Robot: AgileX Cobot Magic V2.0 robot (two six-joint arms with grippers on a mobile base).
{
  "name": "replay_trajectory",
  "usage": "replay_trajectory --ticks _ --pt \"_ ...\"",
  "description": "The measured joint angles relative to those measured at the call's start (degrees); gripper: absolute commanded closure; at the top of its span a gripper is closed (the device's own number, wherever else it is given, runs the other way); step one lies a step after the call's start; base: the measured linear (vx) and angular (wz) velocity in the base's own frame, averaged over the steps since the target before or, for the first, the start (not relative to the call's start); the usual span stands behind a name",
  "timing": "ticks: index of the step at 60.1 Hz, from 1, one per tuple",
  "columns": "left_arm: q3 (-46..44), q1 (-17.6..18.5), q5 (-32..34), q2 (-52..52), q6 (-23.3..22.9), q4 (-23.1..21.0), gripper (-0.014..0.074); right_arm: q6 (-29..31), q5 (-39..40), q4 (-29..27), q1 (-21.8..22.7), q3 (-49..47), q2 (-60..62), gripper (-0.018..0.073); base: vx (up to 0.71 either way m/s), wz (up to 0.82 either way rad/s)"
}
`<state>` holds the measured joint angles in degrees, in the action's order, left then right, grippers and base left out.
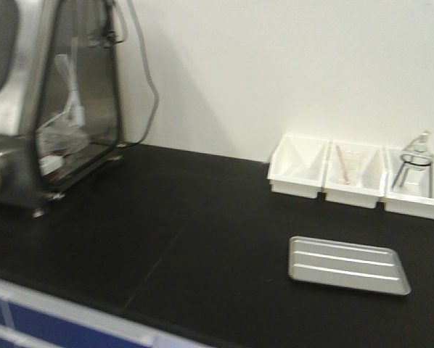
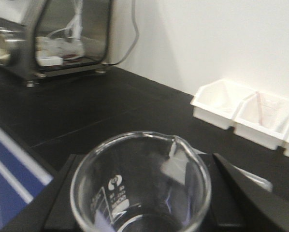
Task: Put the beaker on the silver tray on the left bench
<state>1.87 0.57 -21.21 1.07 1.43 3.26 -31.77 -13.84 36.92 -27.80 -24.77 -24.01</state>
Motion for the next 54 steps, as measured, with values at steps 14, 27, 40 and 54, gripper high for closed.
replay_trajectory --ticks 14,27,40,54 --pt "0.0 0.0 0.0 0.0 0.0 0.0 0.0595 0.0 0.0 0.0 0.0 0.0 0.0 0.0571 0.39 -0.57" --pt "0.0 0.0 0.0 0.0 0.0 0.0 0.0595 0.0 0.0 0.0 0.0 0.0 0.0 0.0571 0.32 -0.45" --pt "0.0 0.0 0.0 0.0 0.0 0.0 0.0595 0.0 0.0 0.0 0.0 0.0 0.0 0.0571 0.25 -0.25" --pt "0.0 0.0 0.0 0.0 0.0 0.0 0.0595 0.0 0.0 0.0 0.0 0.0 0.0 0.0571 0.15 -0.18"
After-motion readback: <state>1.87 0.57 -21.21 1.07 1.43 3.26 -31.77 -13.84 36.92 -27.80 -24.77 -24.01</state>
